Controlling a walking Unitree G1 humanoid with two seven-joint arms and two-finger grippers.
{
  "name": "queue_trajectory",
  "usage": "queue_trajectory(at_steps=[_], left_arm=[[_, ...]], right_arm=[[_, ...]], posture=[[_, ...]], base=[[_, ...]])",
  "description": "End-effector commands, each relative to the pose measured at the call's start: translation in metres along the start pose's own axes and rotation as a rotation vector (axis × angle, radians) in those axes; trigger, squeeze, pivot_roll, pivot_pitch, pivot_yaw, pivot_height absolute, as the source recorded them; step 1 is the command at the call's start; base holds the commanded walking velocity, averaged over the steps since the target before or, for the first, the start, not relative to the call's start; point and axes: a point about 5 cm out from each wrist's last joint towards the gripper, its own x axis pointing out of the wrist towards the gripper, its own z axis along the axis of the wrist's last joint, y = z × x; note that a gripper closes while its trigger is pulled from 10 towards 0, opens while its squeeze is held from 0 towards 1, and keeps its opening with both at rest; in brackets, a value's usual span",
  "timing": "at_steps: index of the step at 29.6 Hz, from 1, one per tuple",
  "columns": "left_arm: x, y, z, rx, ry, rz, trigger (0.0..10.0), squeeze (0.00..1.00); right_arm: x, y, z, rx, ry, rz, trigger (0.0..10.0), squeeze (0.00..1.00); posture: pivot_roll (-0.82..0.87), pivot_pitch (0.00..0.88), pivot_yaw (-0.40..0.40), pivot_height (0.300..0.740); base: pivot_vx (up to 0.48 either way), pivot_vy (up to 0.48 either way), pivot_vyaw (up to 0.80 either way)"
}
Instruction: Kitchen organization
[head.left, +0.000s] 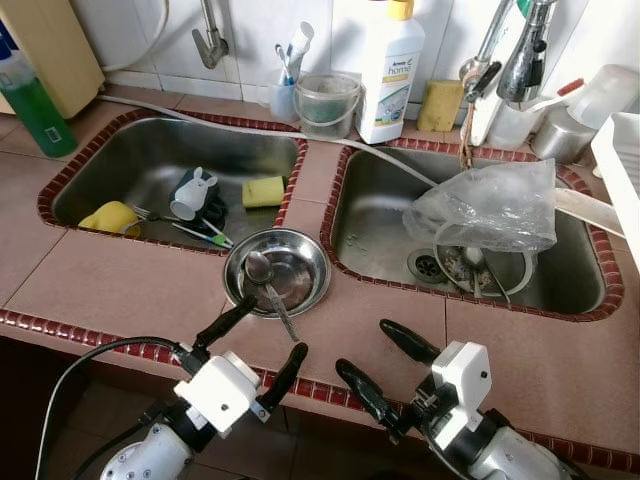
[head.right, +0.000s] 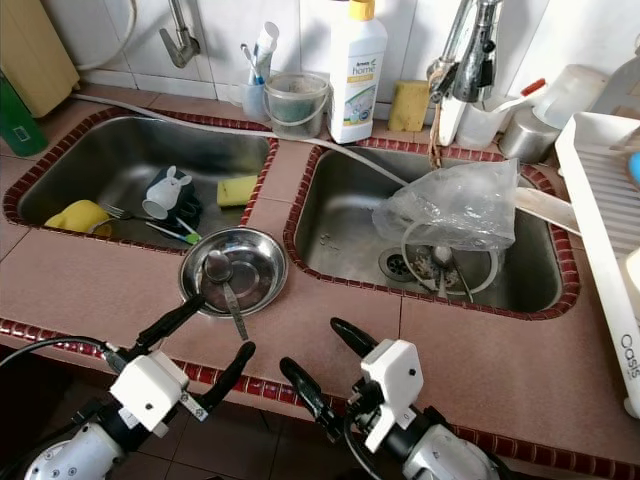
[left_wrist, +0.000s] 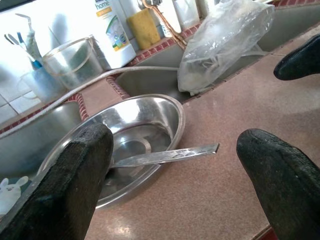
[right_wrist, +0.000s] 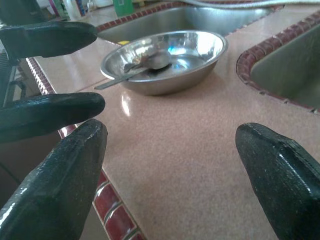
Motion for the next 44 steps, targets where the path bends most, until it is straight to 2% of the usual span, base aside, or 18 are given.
queue_trajectory(at_steps=[1, 13, 14, 16, 17, 18, 20, 21, 22, 23, 24, 25, 26, 29, 31, 34, 44], left_arm=[[0.001, -0.003, -0.003, 0.008, 0.011, -0.008, 10.0, 0.0], [0.015, 0.001, -0.005, 0.041, -0.014, 0.054, 10.0, 0.0], [0.016, 0.002, -0.006, 0.069, -0.013, 0.065, 10.0, 0.0], [0.017, 0.003, -0.007, 0.059, -0.018, 0.066, 9.9, 0.0], [0.018, 0.003, -0.007, 0.055, -0.02, 0.071, 6.4, 0.0], [0.019, 0.003, -0.007, 0.048, -0.021, 0.074, 4.1, 0.0], [0.019, 0.003, -0.007, 0.052, -0.022, 0.075, 4.4, 0.0], [0.02, 0.002, -0.008, 0.05, -0.025, 0.073, 2.8, 0.0], [0.02, 0.002, -0.008, 0.05, -0.026, 0.071, 2.8, 0.0], [0.02, 0.002, -0.008, 0.052, -0.026, 0.071, 3.8, 0.0], [0.02, 0.002, -0.008, 0.046, -0.026, 0.072, 3.7, 0.0], [0.02, 0.001, -0.008, 0.048, -0.028, 0.073, 3.1, 0.0], [0.02, 0.001, -0.008, 0.048, -0.028, 0.073, 3.1, 0.0], [0.016, 0.002, -0.011, 0.06, -0.021, 0.066, 1.8, 0.0], [0.013, 0.001, -0.015, 0.035, -0.006, 0.063, 2.0, 0.0], [0.009, 0.001, -0.017, 0.05, 0.003, 0.055, 0.0, 0.0], [0.01, 0.006, -0.014, 0.047, -0.016, 0.08, 0.0, 0.0]], right_arm=[[-0.001, 0.004, 0.007, 0.007, -0.011, 0.022, 10.0, 0.0], [-0.007, 0.014, 0.012, 0.046, 0.007, 0.057, 10.0, 0.0], [-0.007, 0.015, 0.012, 0.048, 0.01, 0.058, 10.0, 0.0], [-0.008, 0.015, 0.013, 0.048, 0.013, 0.056, 10.0, 0.0], [-0.008, 0.016, 0.013, 0.05, 0.013, 0.054, 10.0, 0.0], [-0.008, 0.016, 0.013, 0.051, 0.013, 0.053, 10.0, 0.0], [-0.008, 0.016, 0.014, 0.054, 0.013, 0.049, 10.0, 0.0], [-0.009, 0.016, 0.015, 0.056, 0.015, 0.047, 10.0, 0.0], [-0.009, 0.016, 0.015, 0.057, 0.015, 0.046, 10.0, 0.0], [-0.01, 0.016, 0.015, 0.057, 0.016, 0.046, 10.0, 0.0], [-0.01, 0.016, 0.015, 0.056, 0.018, 0.045, 10.0, 0.0], [-0.012, 0.016, 0.015, 0.055, 0.025, 0.042, 10.0, 0.0], [-0.012, 0.016, 0.015, 0.055, 0.025, 0.042, 10.0, 0.0], [-0.013, 0.016, 0.016, 0.06, 0.03, 0.037, 10.0, 0.0], [-0.014, 0.015, 0.017, 0.06, 0.032, 0.037, 10.0, 0.0], [-0.015, 0.014, 0.018, 0.059, 0.036, 0.037, 10.0, 0.0], [-0.017, 0.015, 0.02, 0.064, 0.036, 0.038, 10.0, 0.0]], posture=[[-0.13, 0.184, 0.001, 0.711], [-0.16, 0.187, 0.004, 0.711], [-0.16, 0.187, 0.004, 0.711], [-0.16, 0.186, 0.006, 0.711], [-0.17, 0.187, 0.005, 0.711], [-0.17, 0.186, 0.005, 0.711], [-0.17, 0.188, 0.005, 0.711], [-0.18, 0.189, 0.005, 0.711], [-0.18, 0.189, 0.005, 0.711], [-0.18, 0.191, 0.005, 0.711], [-0.18, 0.191, 0.005, 0.711], [-0.18, 0.195, 0.001, 0.711], [-0.18, 0.195, 0.001, 0.711], [-0.18, 0.2, -0.001, 0.711], [-0.19, 0.204, -0.004, 0.711], [-0.19, 0.21, -0.008, 0.711], [-0.19, 0.215, -0.015, 0.711]], base=[[0.0, 0.0, 0.0], [0.0, 0.0, 0.0], [0.0, 0.0, 0.0], [0.0, 0.0, 0.0], [0.0, 0.0, 0.0], [0.0, 0.0, 0.0], [0.0, 0.0, 0.0], [0.0, 0.0, 0.0], [0.0, 0.0, 0.0], [0.0, 0.0, 0.0], [0.0, 0.0, 0.0], [0.0, 0.0, 0.0], [0.0, 0.0, 0.0], [0.0, 0.0, 0.0], [0.0, 0.0, 0.0], [0.0, 0.0, 0.0], [0.0, 0.0, 0.0]])
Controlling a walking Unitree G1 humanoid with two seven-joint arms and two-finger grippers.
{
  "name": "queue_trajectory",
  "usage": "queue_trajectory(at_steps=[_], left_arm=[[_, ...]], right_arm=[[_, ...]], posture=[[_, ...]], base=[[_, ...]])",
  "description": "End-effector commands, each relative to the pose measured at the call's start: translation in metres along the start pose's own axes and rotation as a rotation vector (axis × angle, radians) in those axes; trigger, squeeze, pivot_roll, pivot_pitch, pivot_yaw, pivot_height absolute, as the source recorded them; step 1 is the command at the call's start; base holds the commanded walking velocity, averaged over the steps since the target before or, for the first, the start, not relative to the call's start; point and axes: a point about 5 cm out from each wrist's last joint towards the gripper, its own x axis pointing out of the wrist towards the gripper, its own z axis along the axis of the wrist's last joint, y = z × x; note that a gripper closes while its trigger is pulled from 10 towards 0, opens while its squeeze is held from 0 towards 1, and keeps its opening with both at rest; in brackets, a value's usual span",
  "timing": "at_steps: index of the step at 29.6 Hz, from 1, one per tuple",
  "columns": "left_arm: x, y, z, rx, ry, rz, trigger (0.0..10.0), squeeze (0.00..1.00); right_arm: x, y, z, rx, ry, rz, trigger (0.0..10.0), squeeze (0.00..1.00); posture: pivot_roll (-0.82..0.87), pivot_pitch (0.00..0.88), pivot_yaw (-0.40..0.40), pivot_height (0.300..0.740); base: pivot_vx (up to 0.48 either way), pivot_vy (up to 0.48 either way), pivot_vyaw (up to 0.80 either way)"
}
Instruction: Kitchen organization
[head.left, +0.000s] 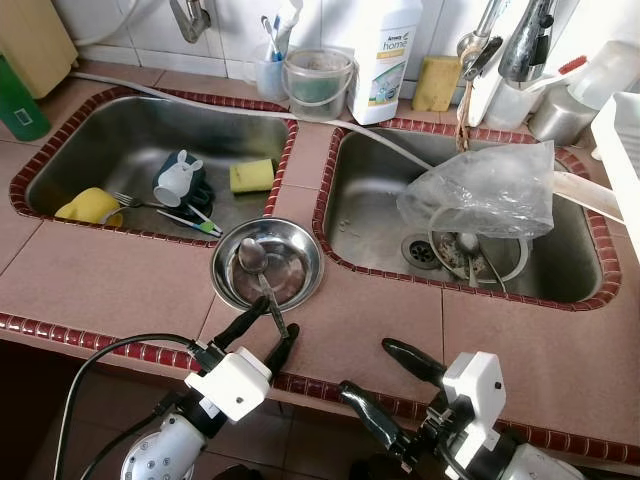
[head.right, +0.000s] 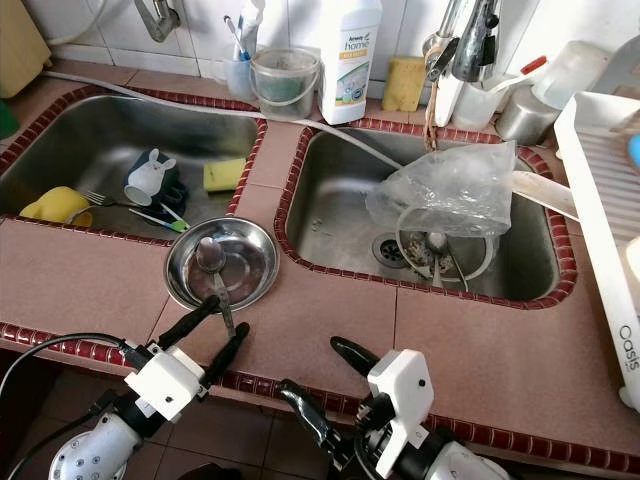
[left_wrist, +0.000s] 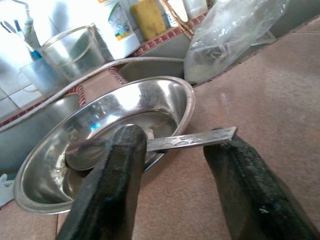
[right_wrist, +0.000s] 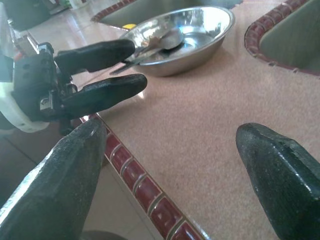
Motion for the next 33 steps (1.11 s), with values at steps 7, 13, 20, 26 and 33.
queue_trajectory(at_steps=[7, 13, 20, 26, 33], left_arm=[[0.0035, 0.0058, 0.0029, 0.0, -0.019, 0.023, 0.0, 0.0], [0.0042, 0.0058, 0.0028, -0.001, -0.023, 0.021, 0.0, 0.0], [0.0036, 0.0054, 0.0031, -0.006, -0.022, 0.023, 0.0, 0.0], [0.0056, 0.0056, 0.0049, -0.016, -0.028, 0.035, 0.0, 0.0], [0.0085, 0.0127, 0.0055, -0.071, -0.021, 0.104, 0.0, 0.0]], right_arm=[[0.0004, 0.0086, 0.0107, 0.006, -0.037, 0.054, 10.0, 0.0], [0.0003, 0.0076, 0.0094, 0.005, -0.028, 0.054, 10.0, 0.0], [-0.0005, 0.007, 0.0074, 0.009, -0.02, 0.052, 10.0, 0.0], [0.0007, 0.0065, 0.0061, 0.01, -0.019, 0.049, 10.0, 0.0], [0.0022, 0.006, 0.0041, 0.013, -0.022, 0.044, 10.0, 0.0]], posture=[[-0.19, 0.21, -0.013, 0.711], [-0.18, 0.208, -0.014, 0.711], [-0.18, 0.208, -0.016, 0.711], [-0.18, 0.203, -0.014, 0.711], [-0.18, 0.187, -0.012, 0.711]], base=[[0.0, 0.0, 0.0], [0.0, 0.0, 0.0], [0.0, 0.0, 0.0], [0.0, 0.0, 0.0], [0.0, 0.0, 0.0]])
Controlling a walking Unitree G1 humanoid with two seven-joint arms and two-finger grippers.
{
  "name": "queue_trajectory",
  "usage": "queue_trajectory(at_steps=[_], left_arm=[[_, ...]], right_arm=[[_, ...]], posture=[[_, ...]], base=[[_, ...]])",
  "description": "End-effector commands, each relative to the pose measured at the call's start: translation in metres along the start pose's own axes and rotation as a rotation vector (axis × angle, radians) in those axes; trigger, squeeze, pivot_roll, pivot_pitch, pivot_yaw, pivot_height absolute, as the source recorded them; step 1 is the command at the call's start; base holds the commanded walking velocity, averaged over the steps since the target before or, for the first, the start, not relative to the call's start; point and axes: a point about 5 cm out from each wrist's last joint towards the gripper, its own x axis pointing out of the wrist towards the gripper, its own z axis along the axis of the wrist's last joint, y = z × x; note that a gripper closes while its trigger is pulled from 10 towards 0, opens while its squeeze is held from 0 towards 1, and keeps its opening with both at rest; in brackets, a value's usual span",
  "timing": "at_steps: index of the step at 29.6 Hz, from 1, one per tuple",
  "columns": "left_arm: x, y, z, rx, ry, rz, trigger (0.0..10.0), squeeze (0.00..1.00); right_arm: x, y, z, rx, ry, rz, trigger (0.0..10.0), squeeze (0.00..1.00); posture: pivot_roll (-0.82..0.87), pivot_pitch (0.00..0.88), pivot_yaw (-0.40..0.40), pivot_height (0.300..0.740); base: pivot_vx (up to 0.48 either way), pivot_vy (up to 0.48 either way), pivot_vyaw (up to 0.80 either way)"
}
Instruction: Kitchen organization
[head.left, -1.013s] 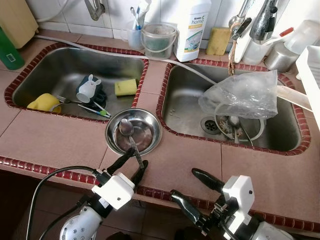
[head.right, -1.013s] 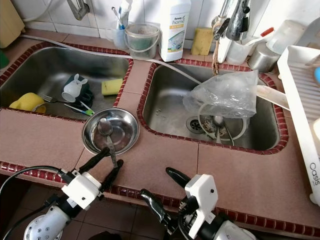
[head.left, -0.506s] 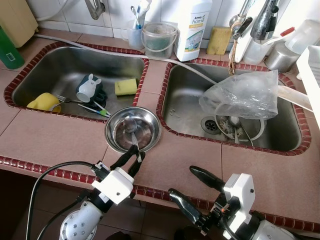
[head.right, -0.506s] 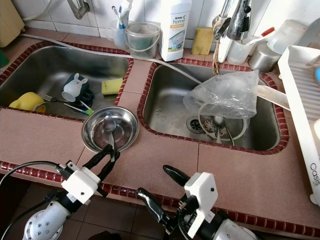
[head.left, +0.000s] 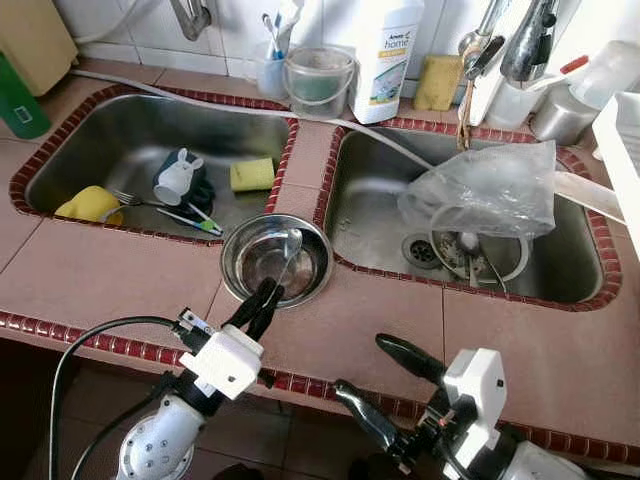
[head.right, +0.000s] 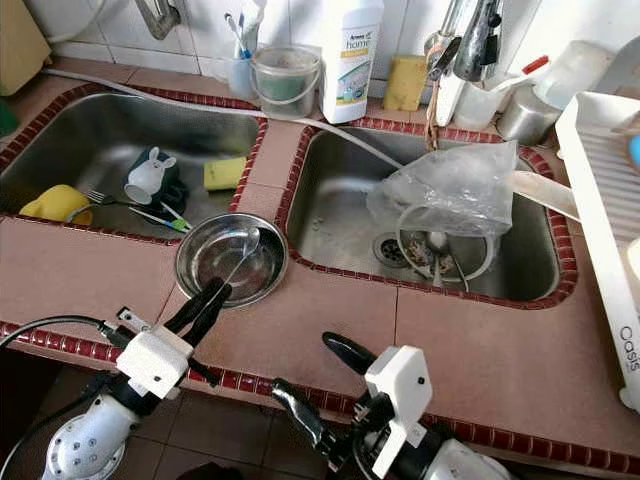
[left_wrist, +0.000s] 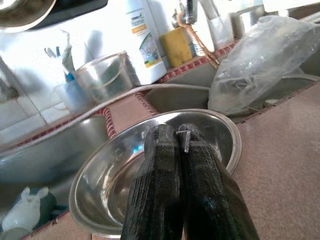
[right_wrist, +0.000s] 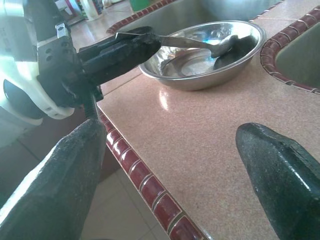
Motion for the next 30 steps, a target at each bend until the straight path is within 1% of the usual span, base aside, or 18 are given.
queue_trajectory(at_steps=[1, 2, 6, 7, 9, 10, 11, 12, 14, 15, 20, 21, 22, 24, 25, 27, 29, 30], left_arm=[[-0.003, 0.003, -0.007, -0.04, 0.058, 0.025, 0.0, 0.0], [-0.003, 0.003, -0.007, -0.04, 0.058, 0.025, 0.0, 0.0], [0.006, 0.019, -0.003, -0.051, 0.035, 0.075, 0.0, 0.0], [0.01, 0.029, -0.003, -0.064, 0.035, 0.109, 0.0, 0.0], [0.013, 0.037, -0.003, -0.05, 0.034, 0.13, 0.0, 0.0], [0.014, 0.046, -0.003, -0.059, 0.036, 0.163, 0.0, 0.0], [0.014, 0.049, -0.004, -0.067, 0.036, 0.177, 0.0, 0.0], [0.016, 0.058, -0.003, -0.075, 0.034, 0.206, 0.0, 0.0], [0.018, 0.066, -0.001, -0.086, 0.026, 0.231, 0.0, 0.0], [0.02, 0.074, 0.0, -0.095, 0.017, 0.252, 0.0, 0.0], [0.025, 0.081, 0.003, -0.126, -0.001, 0.273, 0.0, 0.0], [0.027, 0.082, 0.004, -0.134, -0.008, 0.273, 4.2, 0.0], [0.03, 0.083, 0.006, -0.159, -0.022, 0.274, 10.0, 0.0], [0.034, 0.083, 0.008, -0.18, -0.032, 0.28, 10.0, 0.0], [0.037, 0.082, 0.005, -0.21, -0.022, 0.286, 10.0, 0.0], [0.039, 0.081, 0.004, -0.228, -0.017, 0.287, 10.0, 0.0], [0.044, 0.08, 0.002, -0.241, -0.008, 0.29, 10.0, 0.0], [0.049, 0.078, 0.001, -0.26, 0.002, 0.294, 10.0, 0.0]], right_arm=[[0.0, 0.0, -0.002, 0.005, 0.004, 0.0, 10.0, 0.0], [0.0, 0.0, -0.002, 0.005, 0.004, 0.0, 10.0, 0.0], [0.005, -0.004, -0.002, 0.002, -0.016, -0.002, 10.0, 0.0], [0.008, -0.005, -0.002, -0.004, -0.023, 0.001, 10.0, 0.0], [0.01, -0.006, -0.002, -0.003, -0.027, 0.003, 10.0, 0.0], [0.012, -0.006, -0.002, -0.005, -0.03, 0.005, 10.0, 0.0], [0.012, -0.006, -0.002, -0.006, -0.031, 0.006, 10.0, 0.0], [0.014, -0.007, -0.003, -0.006, -0.033, 0.007, 10.0, 0.0], [0.015, -0.008, -0.004, -0.007, -0.036, 0.006, 10.0, 0.0], [0.017, -0.009, -0.004, -0.01, -0.042, 0.007, 10.0, 0.0], [0.021, -0.011, -0.003, -0.019, -0.054, 0.012, 10.0, 0.0], [0.022, -0.013, -0.003, -0.022, -0.056, 0.011, 10.0, 0.0], [0.023, -0.015, -0.002, -0.028, -0.06, 0.008, 10.0, 0.0], [0.024, -0.018, 0.0, -0.039, -0.072, 0.001, 10.0, 0.0], [0.026, -0.021, 0.002, -0.053, -0.087, -0.015, 10.0, 0.0], [0.027, -0.022, 0.003, -0.058, -0.093, -0.022, 10.0, 0.0], [0.032, -0.028, 0.006, -0.086, -0.119, -0.065, 10.0, 0.0], [0.037, -0.034, 0.012, -0.118, -0.16, -0.112, 10.0, 0.0]], posture=[[-0.18, 0.181, -0.01, 0.711], [-0.18, 0.181, -0.01, 0.711], [-0.16, 0.159, -0.009, 0.711], [-0.16, 0.148, -0.007, 0.711], [-0.15, 0.135, -0.006, 0.711], [-0.15, 0.135, -0.006, 0.711], [-0.15, 0.116, -0.003, 0.711], [-0.15, 0.116, -0.003, 0.711], [-0.15, 0.101, -0.003, 0.711], [-0.14, 0.092, -0.003, 0.711], [-0.14, 0.078, -0.001, 0.711], [-0.14, 0.077, -0.002, 0.711], [-0.14, 0.072, -0.003, 0.711], [-0.14, 0.071, -0.001, 0.711], [-0.14, 0.065, 0.0, 0.711], [-0.14, 0.061, 0.002, 0.711], [-0.14, 0.051, 0.007, 0.711], [-0.14, 0.048, 0.008, 0.711]], base=[[0.0, 0.0, 0.0], [0.0, 0.0, 0.0], [0.0, 0.0, 0.0], [0.0, 0.0, 0.0], [0.0, 0.0, 0.0], [0.0, 0.0, 0.0], [0.0, 0.0, 0.0], [0.0, 0.0, 0.0], [0.0, 0.0, 0.0], [0.0, 0.0, 0.0], [0.0, 0.0, 0.0], [0.0, 0.0, 0.0], [0.0, 0.0, 0.0], [0.0, 0.0, 0.0], [0.0, 0.0, 0.0], [0.0, 0.0, 0.0], [0.0, 0.0, 0.0], [0.0, 0.0, 0.0]])
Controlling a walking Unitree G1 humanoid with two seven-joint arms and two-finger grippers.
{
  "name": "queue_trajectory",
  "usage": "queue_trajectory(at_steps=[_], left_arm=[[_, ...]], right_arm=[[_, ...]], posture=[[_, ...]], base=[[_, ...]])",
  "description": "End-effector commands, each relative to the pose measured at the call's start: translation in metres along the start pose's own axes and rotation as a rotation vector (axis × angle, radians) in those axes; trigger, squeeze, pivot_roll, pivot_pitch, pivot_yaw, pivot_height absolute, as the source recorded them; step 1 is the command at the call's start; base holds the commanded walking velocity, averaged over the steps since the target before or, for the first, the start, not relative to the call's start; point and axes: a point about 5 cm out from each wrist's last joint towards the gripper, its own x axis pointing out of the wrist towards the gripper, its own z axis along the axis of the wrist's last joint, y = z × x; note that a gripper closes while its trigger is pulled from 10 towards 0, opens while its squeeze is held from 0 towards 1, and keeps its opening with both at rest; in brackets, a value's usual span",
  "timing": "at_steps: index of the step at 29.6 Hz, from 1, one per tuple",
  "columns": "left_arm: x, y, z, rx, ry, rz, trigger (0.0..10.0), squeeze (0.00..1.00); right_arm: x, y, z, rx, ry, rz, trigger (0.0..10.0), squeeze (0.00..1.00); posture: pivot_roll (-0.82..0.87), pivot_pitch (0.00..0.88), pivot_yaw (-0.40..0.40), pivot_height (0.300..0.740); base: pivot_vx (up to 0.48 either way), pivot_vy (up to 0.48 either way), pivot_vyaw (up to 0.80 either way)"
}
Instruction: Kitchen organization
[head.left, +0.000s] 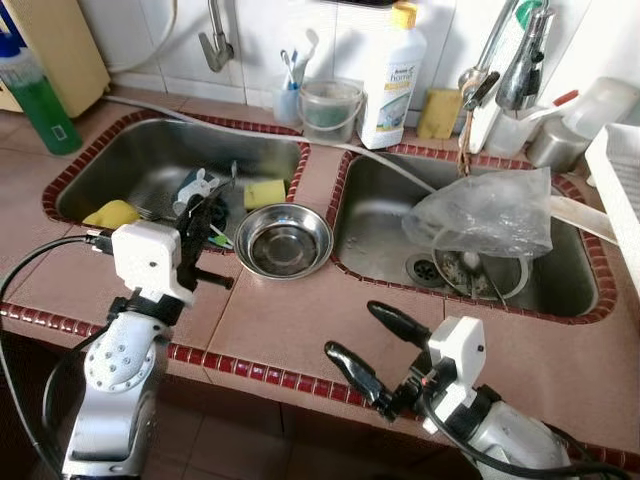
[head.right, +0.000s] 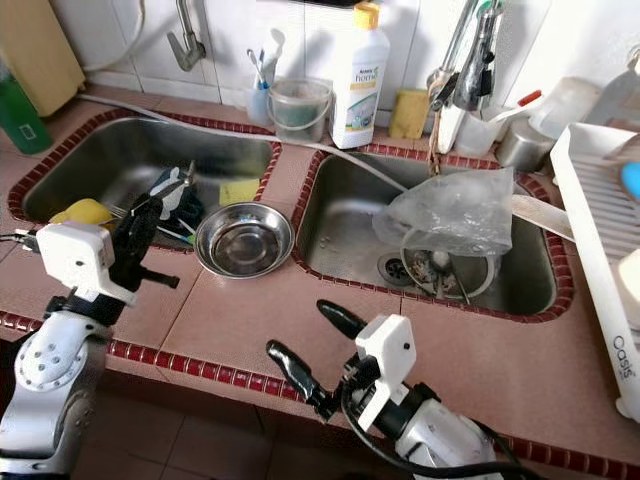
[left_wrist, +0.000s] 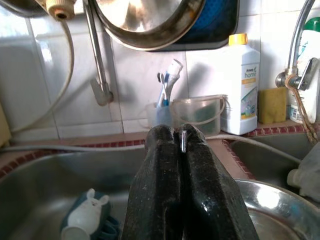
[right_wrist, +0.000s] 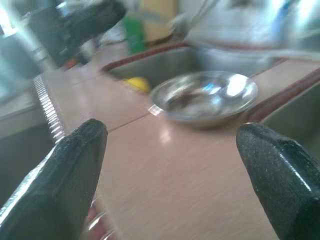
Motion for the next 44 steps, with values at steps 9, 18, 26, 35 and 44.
queue_trajectory(at_steps=[9, 18, 26, 35, 44], left_arm=[[0.03, -0.004, -0.018, -0.049, 0.118, 0.047, 10.0, 0.0], [0.045, -0.001, -0.026, -0.053, 0.193, 0.02, 10.0, 0.0], [0.048, -0.005, -0.029, -0.047, 0.221, -0.022, 10.0, 0.0], [0.051, -0.003, -0.031, -0.046, 0.236, -0.038, 10.0, 0.0], [0.054, -0.005, -0.031, -0.051, 0.241, -0.052, 10.0, 0.0]], right_arm=[[0.026, -0.036, 0.024, -0.122, -0.196, -0.284, 10.0, 0.0], [0.045, -0.05, 0.035, -0.179, -0.295, -0.386, 10.0, 0.0], [0.046, -0.049, 0.033, -0.182, -0.312, -0.406, 10.0, 0.0], [0.047, -0.042, 0.028, -0.166, -0.302, -0.379, 10.0, 0.0], [0.045, -0.035, 0.027, -0.174, -0.295, -0.359, 10.0, 0.0]], posture=[[-0.14, 0.019, 0.022, 0.711], [-0.13, 0.012, 0.042, 0.711], [-0.14, 0.018, 0.05, 0.711], [-0.14, 0.017, 0.049, 0.711], [-0.16, 0.013, 0.049, 0.711]], base=[[0.0, 0.0, 0.0], [0.0, 0.0, 0.0], [0.0, 0.0, 0.0], [0.0, 0.0, 0.0], [0.0, 0.0, 0.0]])
